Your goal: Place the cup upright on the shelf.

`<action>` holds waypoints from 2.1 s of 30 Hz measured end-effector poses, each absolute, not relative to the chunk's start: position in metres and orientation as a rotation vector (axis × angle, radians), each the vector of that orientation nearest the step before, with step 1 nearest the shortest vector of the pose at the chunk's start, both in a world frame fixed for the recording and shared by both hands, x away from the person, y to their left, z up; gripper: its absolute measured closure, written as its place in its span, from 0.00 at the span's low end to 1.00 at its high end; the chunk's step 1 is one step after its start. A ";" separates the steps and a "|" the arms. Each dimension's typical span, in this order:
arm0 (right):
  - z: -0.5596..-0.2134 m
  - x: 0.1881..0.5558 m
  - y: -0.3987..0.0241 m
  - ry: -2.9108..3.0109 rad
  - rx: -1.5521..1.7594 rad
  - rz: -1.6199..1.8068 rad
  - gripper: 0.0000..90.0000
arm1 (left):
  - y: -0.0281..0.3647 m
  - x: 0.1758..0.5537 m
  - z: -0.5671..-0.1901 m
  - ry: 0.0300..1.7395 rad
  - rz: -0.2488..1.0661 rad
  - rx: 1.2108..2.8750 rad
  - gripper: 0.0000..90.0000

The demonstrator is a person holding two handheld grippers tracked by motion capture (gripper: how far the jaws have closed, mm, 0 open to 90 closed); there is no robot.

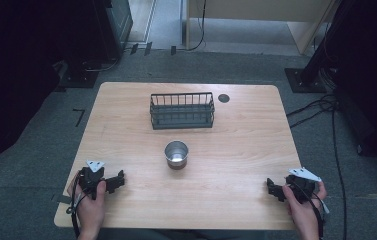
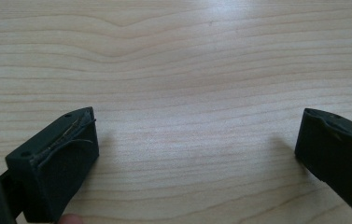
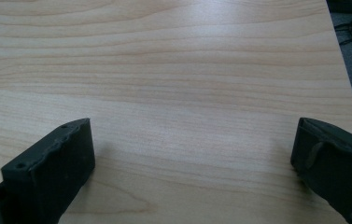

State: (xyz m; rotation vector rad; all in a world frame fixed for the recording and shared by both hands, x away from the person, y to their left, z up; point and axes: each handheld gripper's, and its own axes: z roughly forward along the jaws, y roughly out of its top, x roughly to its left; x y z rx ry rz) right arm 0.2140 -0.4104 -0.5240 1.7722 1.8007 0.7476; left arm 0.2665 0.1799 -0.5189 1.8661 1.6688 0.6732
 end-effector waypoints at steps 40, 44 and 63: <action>-0.474 0.245 -0.339 1.918 1.603 0.921 0.00 | 0.178 0.266 -0.519 1.671 0.674 1.867 0.00; -0.473 0.249 -0.330 1.934 1.580 0.923 0.00 | 0.178 0.266 -0.519 1.671 0.674 1.867 0.00; -0.465 0.265 -0.290 2.023 1.503 0.967 0.00 | 0.178 0.266 -0.519 1.671 0.674 1.867 0.00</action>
